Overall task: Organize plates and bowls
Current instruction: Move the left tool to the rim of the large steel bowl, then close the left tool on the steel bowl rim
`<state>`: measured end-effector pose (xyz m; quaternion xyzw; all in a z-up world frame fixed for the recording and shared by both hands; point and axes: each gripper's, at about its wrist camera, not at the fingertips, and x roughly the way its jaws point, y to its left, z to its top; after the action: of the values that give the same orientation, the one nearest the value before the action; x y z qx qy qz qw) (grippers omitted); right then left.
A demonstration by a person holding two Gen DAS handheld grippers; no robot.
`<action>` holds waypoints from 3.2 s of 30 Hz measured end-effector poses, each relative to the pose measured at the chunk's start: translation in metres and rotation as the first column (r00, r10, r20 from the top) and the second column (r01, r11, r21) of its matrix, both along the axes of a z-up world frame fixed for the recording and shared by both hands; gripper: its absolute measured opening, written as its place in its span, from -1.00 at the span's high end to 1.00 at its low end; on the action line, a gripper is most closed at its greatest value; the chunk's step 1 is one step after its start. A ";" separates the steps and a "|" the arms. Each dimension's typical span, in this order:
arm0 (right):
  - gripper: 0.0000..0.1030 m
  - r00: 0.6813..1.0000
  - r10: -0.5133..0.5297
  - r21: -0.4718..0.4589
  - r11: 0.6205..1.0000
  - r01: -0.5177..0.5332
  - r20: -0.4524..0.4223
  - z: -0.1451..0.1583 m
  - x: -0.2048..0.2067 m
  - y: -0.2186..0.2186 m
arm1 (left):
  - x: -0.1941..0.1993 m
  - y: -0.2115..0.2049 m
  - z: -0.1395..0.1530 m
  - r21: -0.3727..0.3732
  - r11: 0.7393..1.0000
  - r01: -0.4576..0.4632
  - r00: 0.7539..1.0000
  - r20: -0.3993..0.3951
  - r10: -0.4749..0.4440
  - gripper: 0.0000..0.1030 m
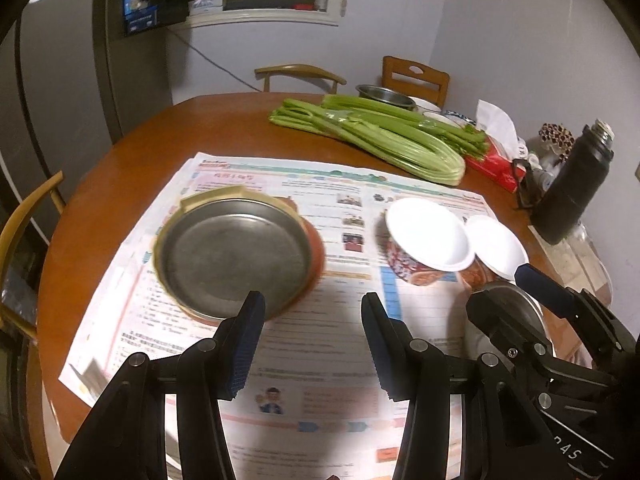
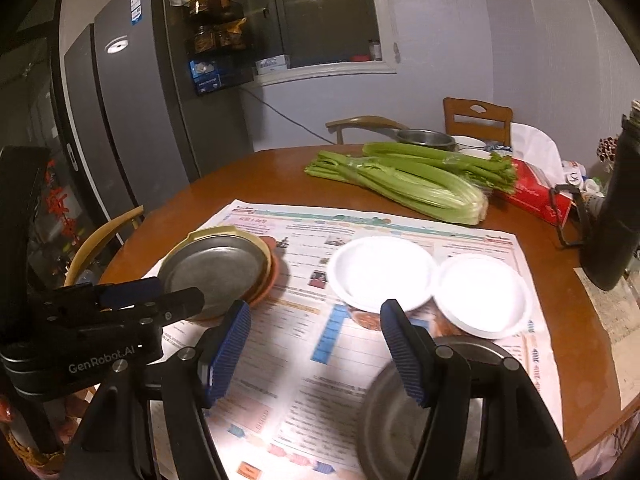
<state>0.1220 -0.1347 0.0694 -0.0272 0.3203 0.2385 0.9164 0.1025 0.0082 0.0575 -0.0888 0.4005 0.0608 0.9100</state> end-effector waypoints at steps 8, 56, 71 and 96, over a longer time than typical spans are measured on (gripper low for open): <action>-0.30 1.000 -0.006 0.010 1.000 0.006 0.008 0.000 -0.006 -0.025 | -0.001 -0.033 0.003 0.017 0.999 0.035 0.999 0.011 -0.035 0.00; -0.30 0.967 -0.228 -0.042 0.974 0.225 -0.115 -0.048 -0.002 -0.142 | 0.029 -0.128 -0.052 -0.021 0.981 0.193 0.969 -0.154 -0.193 0.00; -0.30 0.955 -0.232 -0.052 0.973 0.226 -0.183 -0.070 0.010 -0.152 | 0.048 -0.139 -0.069 -0.020 0.980 0.197 0.961 -0.195 -0.198 0.00; -0.32 0.988 -0.048 -0.072 0.997 0.038 -0.150 -0.074 -0.007 -0.111 | 0.057 -0.137 -0.079 -0.132 0.974 0.184 0.957 -0.202 -0.208 0.16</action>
<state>0.1149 -0.2454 -0.0045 -0.0336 0.3976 0.2089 0.8928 0.1597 -0.1284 -0.0212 -0.0922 0.5059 -0.0430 0.8566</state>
